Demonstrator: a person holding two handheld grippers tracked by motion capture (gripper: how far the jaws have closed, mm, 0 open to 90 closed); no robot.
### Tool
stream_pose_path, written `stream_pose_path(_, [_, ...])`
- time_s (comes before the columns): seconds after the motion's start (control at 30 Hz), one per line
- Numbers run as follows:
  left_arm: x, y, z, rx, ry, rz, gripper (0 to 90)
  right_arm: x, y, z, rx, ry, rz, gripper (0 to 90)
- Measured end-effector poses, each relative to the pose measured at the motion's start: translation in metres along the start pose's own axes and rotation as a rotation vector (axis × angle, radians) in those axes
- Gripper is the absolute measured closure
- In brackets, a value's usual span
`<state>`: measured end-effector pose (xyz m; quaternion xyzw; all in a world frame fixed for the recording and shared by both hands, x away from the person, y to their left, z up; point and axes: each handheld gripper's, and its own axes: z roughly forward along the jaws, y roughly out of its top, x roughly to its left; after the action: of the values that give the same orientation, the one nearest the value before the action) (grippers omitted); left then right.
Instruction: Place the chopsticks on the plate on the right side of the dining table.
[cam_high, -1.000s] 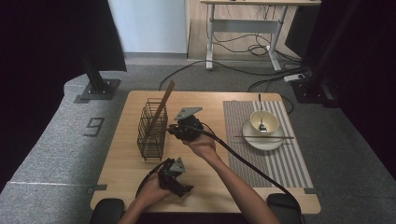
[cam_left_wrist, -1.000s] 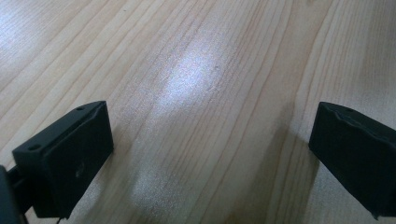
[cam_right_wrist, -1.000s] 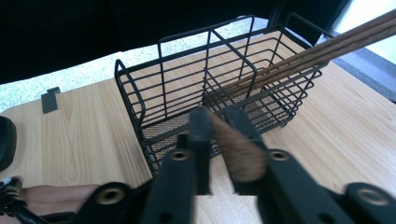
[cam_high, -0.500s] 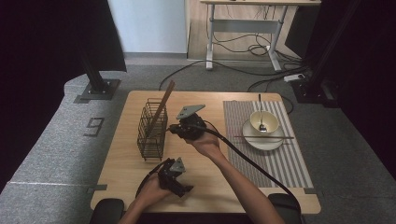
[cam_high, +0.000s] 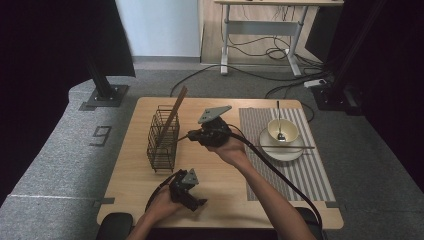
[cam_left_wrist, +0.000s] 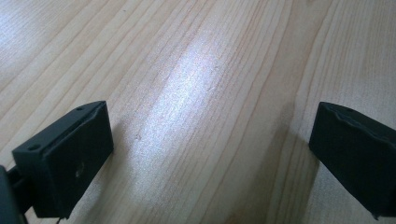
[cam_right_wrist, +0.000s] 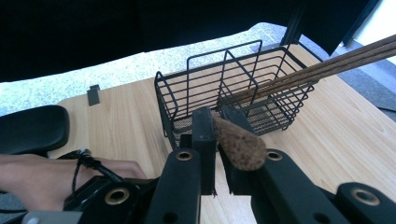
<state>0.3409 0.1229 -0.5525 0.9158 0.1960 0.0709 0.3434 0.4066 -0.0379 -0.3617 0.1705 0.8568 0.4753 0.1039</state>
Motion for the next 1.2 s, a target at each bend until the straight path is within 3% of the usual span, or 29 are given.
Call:
stream_pose_path(0.47, [0.0,0.0,0.0,-0.002,0.004,-0.006,0.0,-0.004,0.003,-0.034,-0.017,0.021,0.017,83.1])
stream_pose_path(0.8, [0.0,0.0,0.001,-0.002,0.003,-0.005,0.0,-0.006,-0.001,-0.066,-0.04,-0.007,0.023,83.1])
stream_pose_path(1.2, [0.001,0.0,0.001,-0.005,-0.003,-0.004,0.0,-0.011,-0.013,-0.087,-0.051,-0.036,0.044,83.2])
